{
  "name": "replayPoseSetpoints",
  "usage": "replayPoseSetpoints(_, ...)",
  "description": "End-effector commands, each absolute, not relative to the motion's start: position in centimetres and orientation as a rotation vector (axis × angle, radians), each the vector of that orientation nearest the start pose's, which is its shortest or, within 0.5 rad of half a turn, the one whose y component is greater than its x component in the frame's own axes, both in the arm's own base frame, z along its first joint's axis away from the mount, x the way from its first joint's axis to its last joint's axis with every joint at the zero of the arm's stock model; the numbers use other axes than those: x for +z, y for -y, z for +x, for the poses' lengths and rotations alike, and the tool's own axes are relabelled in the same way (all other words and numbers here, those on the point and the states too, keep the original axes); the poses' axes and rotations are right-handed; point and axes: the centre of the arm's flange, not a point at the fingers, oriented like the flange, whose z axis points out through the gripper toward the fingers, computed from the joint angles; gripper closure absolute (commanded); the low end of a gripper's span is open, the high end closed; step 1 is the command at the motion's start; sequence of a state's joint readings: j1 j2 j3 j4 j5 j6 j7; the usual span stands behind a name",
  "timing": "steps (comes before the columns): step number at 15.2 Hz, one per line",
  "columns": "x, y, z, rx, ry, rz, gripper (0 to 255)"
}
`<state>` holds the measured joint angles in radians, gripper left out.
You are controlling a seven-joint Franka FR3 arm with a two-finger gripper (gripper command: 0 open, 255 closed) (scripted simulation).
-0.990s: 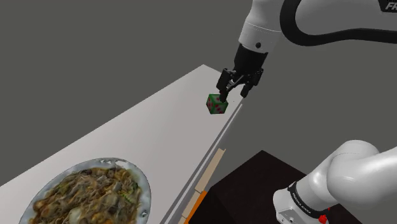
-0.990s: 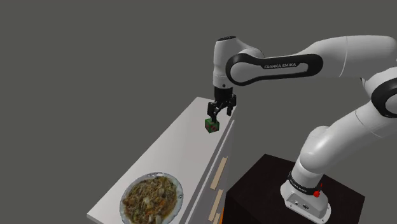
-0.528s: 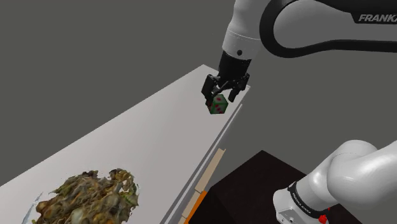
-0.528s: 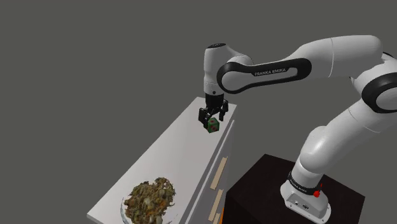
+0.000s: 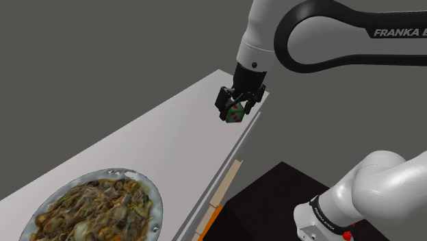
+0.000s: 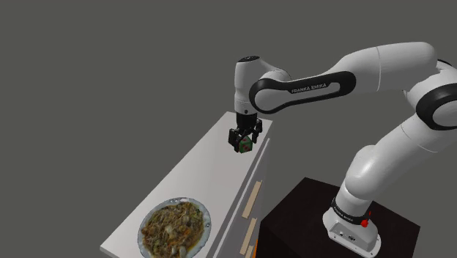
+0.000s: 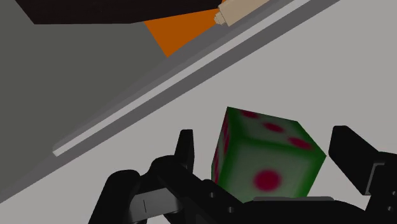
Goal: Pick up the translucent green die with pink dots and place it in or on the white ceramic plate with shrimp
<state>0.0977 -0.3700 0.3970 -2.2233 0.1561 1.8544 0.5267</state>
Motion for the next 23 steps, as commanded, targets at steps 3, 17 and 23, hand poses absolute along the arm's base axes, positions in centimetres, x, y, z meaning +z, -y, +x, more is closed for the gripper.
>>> replayPoseSetpoints(3,50.8,-23.6,38.2,0.037,-0.163,-3.14,0)
replayPoseSetpoints(17,52.9,-23.6,38.2,0.037,-0.163,-3.14,255)
replayPoseSetpoints(23,56.1,-23.6,38.2,0.037,-0.163,-3.14,255)
